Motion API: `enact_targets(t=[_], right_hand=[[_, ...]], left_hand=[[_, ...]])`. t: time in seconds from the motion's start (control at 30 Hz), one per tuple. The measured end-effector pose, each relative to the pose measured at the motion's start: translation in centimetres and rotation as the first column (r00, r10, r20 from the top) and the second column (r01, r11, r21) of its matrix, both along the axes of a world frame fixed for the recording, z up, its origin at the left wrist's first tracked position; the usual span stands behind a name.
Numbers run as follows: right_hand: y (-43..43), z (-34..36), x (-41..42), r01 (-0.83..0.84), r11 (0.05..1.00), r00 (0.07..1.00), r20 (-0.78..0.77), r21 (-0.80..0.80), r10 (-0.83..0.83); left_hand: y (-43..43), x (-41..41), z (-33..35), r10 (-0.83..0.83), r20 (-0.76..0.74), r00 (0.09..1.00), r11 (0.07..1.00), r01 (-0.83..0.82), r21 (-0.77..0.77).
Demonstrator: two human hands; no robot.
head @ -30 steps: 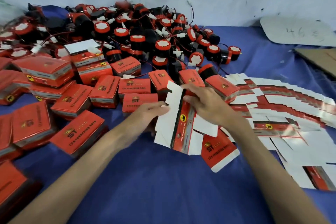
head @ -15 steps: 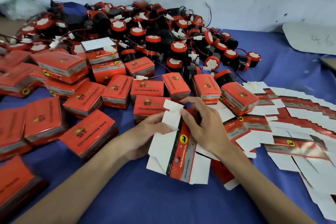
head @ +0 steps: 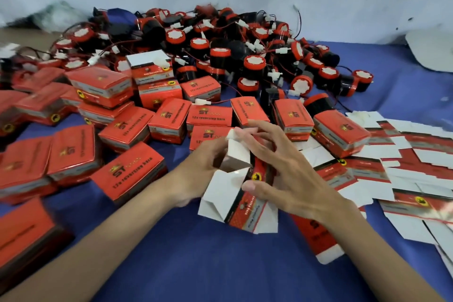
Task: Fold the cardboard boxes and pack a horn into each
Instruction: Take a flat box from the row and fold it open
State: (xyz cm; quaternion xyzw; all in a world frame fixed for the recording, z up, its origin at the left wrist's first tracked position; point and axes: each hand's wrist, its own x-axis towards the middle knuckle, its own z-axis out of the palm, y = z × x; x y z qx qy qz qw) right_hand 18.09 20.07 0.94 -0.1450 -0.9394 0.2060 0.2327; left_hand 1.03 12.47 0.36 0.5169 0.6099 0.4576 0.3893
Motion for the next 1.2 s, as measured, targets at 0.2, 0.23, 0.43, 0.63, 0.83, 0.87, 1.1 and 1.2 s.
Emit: enact_targets(t=[0.2, 0.23, 0.43, 0.63, 0.83, 0.87, 1.1, 1.2], right_hand=[[-1.0, 1.0, -0.3, 0.017, 0.999, 0.994, -0.108, -0.039, -0.021], [-1.1, 1.2, -0.2, 0.038, 0.998, 0.989, -0.144, -0.043, -0.044], [-0.8, 2.2, 0.4, 0.174, 0.891, 0.852, -0.389, -0.42, -0.35], [-2.6, 1.5, -0.9, -0.023, 0.815, 0.804, -0.495, -0.579, -0.329], [-2.4, 0.0, -1.5, -0.271, 0.606, 0.686, -0.592, -0.748, -0.424], [-2.4, -0.3, -1.6, -0.276, 0.602, 0.674, -0.597, -0.749, -0.434], [-2.4, -1.0, -2.0, -0.235, 0.696, 0.619, -0.657, -0.678, -0.431], [-2.5, -1.0, -2.2, -0.211, 0.705, 0.626, -0.648, -0.677, -0.434]], left_hand=[[-0.7, 0.6, 1.2, 0.032, -0.081, 0.996, 0.999, -0.031, 0.021], [-1.2, 0.7, 1.6, 0.021, -0.087, 0.996, 0.999, -0.018, 0.037], [-0.9, 0.3, 2.7, -0.027, 0.419, 0.907, 0.962, -0.091, 0.259], [-0.8, 3.6, 2.0, 0.001, 0.289, 0.957, 0.899, -0.127, 0.42], [-0.3, 4.2, 2.2, 0.032, 0.245, 0.969, 0.846, -0.157, 0.51], [-0.3, 4.3, 2.1, 0.038, 0.233, 0.972, 0.838, -0.158, 0.523], [-0.3, 4.8, 1.1, 0.135, 0.306, 0.942, 0.801, -0.286, 0.526], [-0.1, 4.5, 0.6, 0.135, 0.299, 0.945, 0.806, -0.28, 0.521]])
